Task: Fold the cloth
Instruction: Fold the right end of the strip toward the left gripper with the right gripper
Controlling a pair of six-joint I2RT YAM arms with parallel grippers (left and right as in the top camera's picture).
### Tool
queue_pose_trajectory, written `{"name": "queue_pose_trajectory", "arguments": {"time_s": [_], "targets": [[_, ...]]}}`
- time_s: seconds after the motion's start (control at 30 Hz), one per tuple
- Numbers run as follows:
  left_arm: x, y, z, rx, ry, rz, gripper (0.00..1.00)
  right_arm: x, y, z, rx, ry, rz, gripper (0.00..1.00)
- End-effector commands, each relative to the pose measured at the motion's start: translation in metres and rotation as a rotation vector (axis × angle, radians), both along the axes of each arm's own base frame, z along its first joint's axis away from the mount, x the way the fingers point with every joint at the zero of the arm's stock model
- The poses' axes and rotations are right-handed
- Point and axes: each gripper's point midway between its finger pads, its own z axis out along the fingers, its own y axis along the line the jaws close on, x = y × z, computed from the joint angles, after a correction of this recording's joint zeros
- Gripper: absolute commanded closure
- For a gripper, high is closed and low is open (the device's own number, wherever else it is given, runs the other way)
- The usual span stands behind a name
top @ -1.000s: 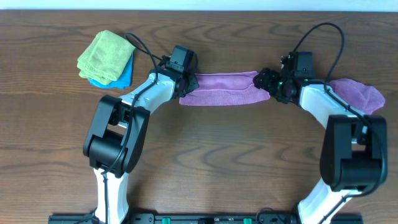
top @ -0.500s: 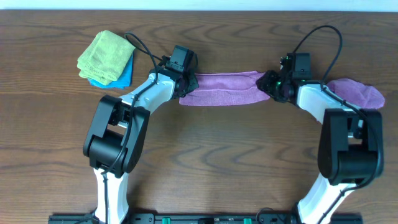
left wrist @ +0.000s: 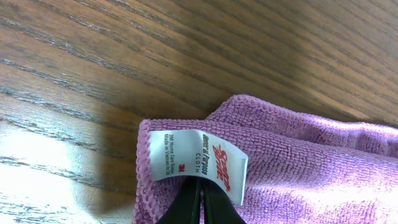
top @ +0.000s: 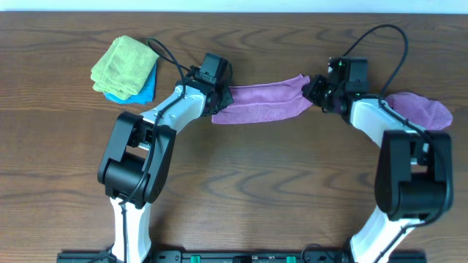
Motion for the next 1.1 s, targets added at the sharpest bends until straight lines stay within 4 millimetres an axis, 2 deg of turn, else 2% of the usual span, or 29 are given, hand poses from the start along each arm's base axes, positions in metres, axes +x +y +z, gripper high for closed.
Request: {"name": "queue_pose_trajectory", "arguments": {"time_s": [0.0,0.17,0.4,0.63,0.83,0.97,1.07], "targets": [[-0.002,0.005,-0.011,0.026,0.026,0.010,0.94,0.003,0.015,0.041,0.016,-0.093,0.043,0.99],[-0.002,0.005,-0.011,0.026,0.026,0.010,0.94,0.001,0.044,0.061,0.022,-0.148,0.104,0.99],[-0.002,0.005,-0.011,0.026,0.026,0.010,0.94,-0.004,0.109,0.083,0.039,-0.229,0.235,0.99],[-0.002,0.005,-0.011,0.026,0.026,0.009,0.94,-0.017,0.149,0.079,-0.001,-0.237,0.287,0.99],[-0.002,0.005,-0.011,0.026,0.026,0.009,0.94,-0.025,0.174,0.072,-0.024,-0.248,0.319,0.99],[-0.001,0.006,-0.006,0.022,0.018,0.012,0.94,-0.028,0.179,0.066,-0.036,-0.240,0.332,0.99],[0.004,0.007,0.007,0.009,-0.006,0.015,0.94,-0.028,0.179,0.060,-0.041,-0.229,0.331,0.99]]}}
